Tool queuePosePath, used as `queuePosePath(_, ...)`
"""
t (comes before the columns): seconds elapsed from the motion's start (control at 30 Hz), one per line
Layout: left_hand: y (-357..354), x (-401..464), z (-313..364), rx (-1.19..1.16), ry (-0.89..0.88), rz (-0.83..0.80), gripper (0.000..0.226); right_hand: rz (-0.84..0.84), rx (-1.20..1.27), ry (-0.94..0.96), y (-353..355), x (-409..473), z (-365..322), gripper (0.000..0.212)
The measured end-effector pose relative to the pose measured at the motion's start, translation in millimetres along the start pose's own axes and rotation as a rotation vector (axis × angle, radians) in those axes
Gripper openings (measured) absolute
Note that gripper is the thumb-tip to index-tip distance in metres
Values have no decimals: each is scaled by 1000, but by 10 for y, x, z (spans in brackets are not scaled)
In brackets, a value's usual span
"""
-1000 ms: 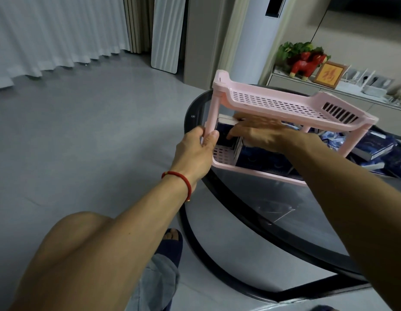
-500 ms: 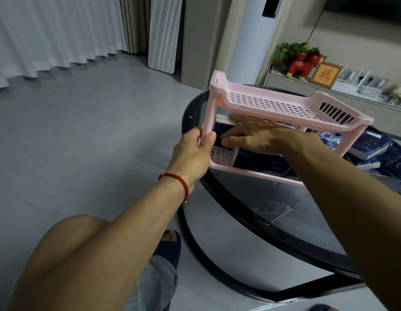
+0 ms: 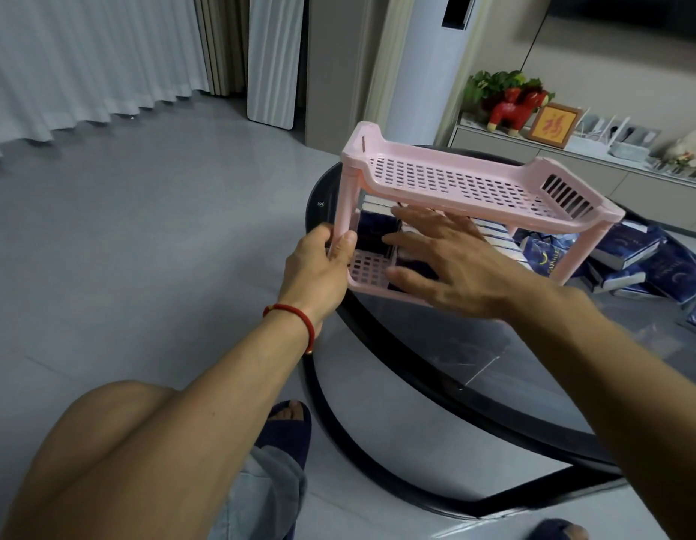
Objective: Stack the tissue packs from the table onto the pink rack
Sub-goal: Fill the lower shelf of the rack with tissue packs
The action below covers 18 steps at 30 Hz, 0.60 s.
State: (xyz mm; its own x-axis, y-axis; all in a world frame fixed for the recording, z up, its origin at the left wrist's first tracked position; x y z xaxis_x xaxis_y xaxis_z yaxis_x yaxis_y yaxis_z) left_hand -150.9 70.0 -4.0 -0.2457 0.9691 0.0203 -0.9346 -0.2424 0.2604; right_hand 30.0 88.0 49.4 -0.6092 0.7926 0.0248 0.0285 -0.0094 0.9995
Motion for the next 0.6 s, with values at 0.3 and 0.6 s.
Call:
queuePosePath(0.3,-32,-19,-75,16,-3,45,14,191,-41,163,-241,-1054,-113,42)
queuePosePath(0.6,-29,-75,-113,35,50,90,22,390,80,-663,-584,-1388,1115,36)
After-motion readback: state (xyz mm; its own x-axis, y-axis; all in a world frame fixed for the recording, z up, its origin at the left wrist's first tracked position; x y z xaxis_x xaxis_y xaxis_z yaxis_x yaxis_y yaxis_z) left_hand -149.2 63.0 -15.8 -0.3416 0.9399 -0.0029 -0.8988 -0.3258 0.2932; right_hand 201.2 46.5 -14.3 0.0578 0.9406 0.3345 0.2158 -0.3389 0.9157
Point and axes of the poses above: each hand's wrist, its own x-axis towards the middle knuckle, its own y-axis out of the back of the hand, z = x × y, the point moved 3 cm from there along x, towards the middle knuckle
